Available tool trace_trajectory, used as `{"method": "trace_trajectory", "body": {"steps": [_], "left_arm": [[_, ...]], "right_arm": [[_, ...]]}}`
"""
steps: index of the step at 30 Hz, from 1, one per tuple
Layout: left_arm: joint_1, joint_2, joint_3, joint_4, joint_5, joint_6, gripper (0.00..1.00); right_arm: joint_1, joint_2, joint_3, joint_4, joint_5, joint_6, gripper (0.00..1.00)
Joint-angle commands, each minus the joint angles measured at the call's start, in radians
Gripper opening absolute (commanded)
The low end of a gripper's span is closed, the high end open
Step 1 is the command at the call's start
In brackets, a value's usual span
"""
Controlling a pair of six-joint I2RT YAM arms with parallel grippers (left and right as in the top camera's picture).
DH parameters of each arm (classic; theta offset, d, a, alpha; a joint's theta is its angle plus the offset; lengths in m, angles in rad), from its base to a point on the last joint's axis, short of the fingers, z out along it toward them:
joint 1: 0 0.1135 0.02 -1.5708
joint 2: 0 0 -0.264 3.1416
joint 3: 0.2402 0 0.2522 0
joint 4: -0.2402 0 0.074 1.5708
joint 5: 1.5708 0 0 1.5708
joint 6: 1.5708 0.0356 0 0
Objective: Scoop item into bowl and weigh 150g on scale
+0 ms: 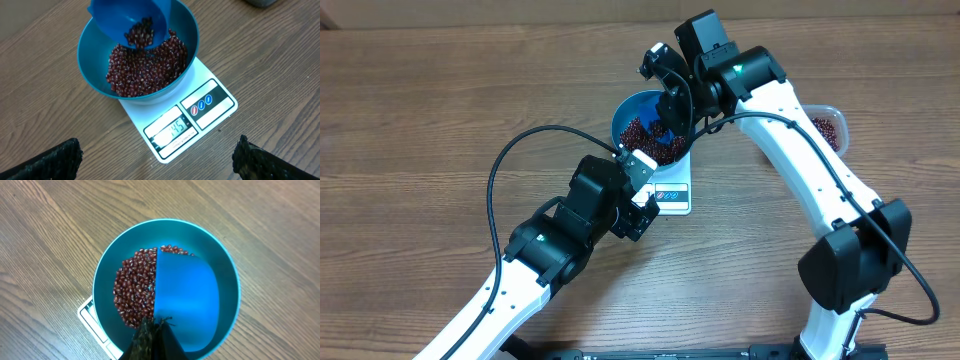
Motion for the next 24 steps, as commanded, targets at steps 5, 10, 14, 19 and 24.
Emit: {"method": "trace_trajectory", "body": {"steps": [5, 10, 14, 19, 24], "left_arm": [[-0.001, 0.007, -0.005, 0.000, -0.013, 0.020, 1.00], [-0.001, 0.007, -0.005, 0.000, -0.013, 0.021, 1.00], [-0.001, 0.007, -0.005, 0.000, -0.013, 0.020, 0.99], [-0.001, 0.007, -0.005, 0.000, -0.013, 0.020, 0.99], [-0.001, 0.007, -0.005, 0.000, -0.013, 0.020, 0.99]], "right_arm": [[-0.003, -0.077, 0.032, 0.000, 0.081, 0.000, 0.04], [-0.002, -0.087, 0.032, -0.002, 0.092, -0.001, 0.04], [-0.002, -0.093, 0.032, -0.001, 0.099, -0.001, 0.04], [-0.002, -0.094, 0.033, -0.003, 0.125, -0.001, 0.04], [-0.002, -0.094, 0.033, -0.003, 0.125, -0.001, 0.04]]}}
